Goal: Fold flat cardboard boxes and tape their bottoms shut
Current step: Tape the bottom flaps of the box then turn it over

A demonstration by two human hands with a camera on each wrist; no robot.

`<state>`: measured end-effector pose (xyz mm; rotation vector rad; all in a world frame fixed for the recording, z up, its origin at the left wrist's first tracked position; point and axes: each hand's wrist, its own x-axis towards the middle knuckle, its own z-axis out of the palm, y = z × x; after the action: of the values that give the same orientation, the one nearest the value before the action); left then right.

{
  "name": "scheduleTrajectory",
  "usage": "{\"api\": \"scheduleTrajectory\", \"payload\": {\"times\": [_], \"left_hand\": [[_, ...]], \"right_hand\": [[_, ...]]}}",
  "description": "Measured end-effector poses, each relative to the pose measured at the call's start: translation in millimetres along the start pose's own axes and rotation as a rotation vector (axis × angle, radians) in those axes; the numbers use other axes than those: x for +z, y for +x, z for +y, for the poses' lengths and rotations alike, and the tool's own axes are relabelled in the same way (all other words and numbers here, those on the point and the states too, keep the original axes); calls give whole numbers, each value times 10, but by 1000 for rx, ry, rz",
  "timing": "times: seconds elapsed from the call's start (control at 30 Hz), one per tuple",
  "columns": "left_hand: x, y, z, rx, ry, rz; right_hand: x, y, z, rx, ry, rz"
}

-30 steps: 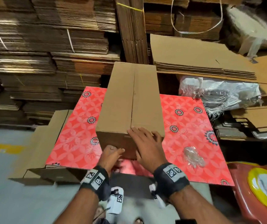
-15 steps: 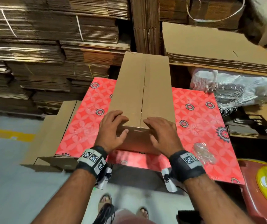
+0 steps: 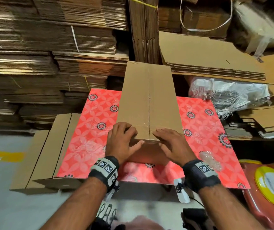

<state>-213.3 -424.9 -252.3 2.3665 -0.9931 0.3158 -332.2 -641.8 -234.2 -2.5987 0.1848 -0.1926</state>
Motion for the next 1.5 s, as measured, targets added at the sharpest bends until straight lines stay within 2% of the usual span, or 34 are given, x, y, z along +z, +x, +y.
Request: {"api": "scheduleTrajectory", "payload": {"times": [0.13,0.4,0.93,1.1,1.33,1.43,1.5], "left_hand": [[23,18,-87,22,15,-14],[17,105,-256,120,-16,-15],[-5,93,-230,92,1,-46],[-24,99,-220,84,-14,-55],[-66,106,-279,112,-30,-106],[-107,107,-305,137,-20,-145],[-121,120,-311,137,-40,-149]], "right_hand": [[45,-5,-66,33,-9,2],[207,-146,-269,95,1,126],[243,-161,-436,113,-201,175],[353,-153,-468,127,-281,252],[377,-174,-458,31,-352,307],[351,-141,-468,-105,-450,342],[309,-104,-481,-179,-484,315]]}}
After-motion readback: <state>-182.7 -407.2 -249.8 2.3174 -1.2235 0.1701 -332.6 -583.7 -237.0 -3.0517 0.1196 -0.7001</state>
